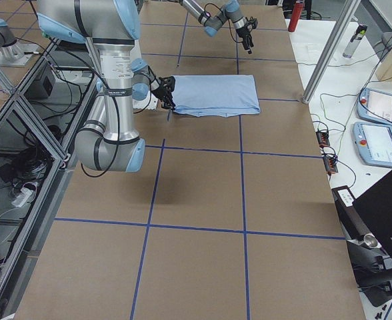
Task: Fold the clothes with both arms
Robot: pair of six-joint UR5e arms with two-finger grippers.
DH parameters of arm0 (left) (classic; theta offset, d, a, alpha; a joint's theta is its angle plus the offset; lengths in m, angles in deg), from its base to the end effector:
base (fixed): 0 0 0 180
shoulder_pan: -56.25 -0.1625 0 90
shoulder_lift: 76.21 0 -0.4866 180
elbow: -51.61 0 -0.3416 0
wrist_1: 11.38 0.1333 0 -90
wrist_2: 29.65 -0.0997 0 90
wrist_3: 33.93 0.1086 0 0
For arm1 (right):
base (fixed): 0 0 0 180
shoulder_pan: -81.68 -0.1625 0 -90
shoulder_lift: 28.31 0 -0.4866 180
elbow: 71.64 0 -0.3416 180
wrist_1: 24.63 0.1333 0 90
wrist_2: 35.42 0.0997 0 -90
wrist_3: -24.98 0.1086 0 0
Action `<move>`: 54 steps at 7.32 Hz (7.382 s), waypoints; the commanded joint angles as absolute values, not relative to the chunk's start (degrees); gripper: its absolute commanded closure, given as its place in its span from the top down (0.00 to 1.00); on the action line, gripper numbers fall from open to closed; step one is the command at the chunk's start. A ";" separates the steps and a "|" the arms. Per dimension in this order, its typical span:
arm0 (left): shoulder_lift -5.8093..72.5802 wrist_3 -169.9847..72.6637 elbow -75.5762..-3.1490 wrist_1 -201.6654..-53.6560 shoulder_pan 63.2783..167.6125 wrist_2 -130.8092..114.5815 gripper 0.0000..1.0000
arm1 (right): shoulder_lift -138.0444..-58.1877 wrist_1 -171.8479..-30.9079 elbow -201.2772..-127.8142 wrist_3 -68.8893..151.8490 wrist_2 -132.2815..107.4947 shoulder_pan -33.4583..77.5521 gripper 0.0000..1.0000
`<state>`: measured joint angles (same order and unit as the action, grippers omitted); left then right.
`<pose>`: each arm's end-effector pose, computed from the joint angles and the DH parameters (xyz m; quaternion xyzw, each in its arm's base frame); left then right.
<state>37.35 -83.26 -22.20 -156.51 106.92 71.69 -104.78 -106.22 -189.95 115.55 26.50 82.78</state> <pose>0.3404 -0.5921 0.5255 0.3103 0.4212 -0.0231 0.8520 -0.5092 -0.1747 0.3923 0.2136 -0.4151 0.0989 0.8788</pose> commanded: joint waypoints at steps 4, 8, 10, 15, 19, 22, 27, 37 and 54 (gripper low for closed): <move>35.00 -97.43 -32.02 -155.88 104.26 74.32 1.00 | -104.51 -90.05 -190.73 121.26 29.18 75.27 1.00; 19.71 -116.32 -54.35 -153.52 87.59 65.58 1.00 | -106.88 -81.05 -187.83 127.71 28.39 74.57 1.00; 18.89 -127.74 -61.22 -143.18 76.78 57.06 1.00 | -106.45 -82.45 -185.64 130.00 28.48 72.46 0.99; 22.48 -143.70 -63.09 -131.18 65.50 52.62 0.66 | -105.48 -86.59 -185.46 133.26 29.10 70.25 0.97; 23.02 -145.37 -62.83 -130.39 60.65 52.53 0.66 | -105.30 -86.51 -184.58 133.26 29.01 70.34 0.99; 23.81 -145.38 -62.13 -130.30 58.72 52.53 0.66 | -105.30 -86.42 -184.40 133.43 29.01 70.34 0.99; 24.78 -145.38 -60.99 -130.30 58.62 52.53 0.61 | -105.30 -86.07 -184.40 133.44 29.01 70.43 0.99; 25.48 -145.11 -60.98 -130.21 58.62 50.42 0.00 | -98.36 -103.34 -184.66 148.15 29.09 75.77 0.71; 25.57 -145.20 -60.72 -130.39 58.53 49.54 0.00 | -94.40 -112.26 -180.45 156.11 31.21 81.50 0.00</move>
<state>25.57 -145.20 -60.75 -130.39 58.54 49.54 -94.45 -112.28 -180.62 156.11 31.21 81.46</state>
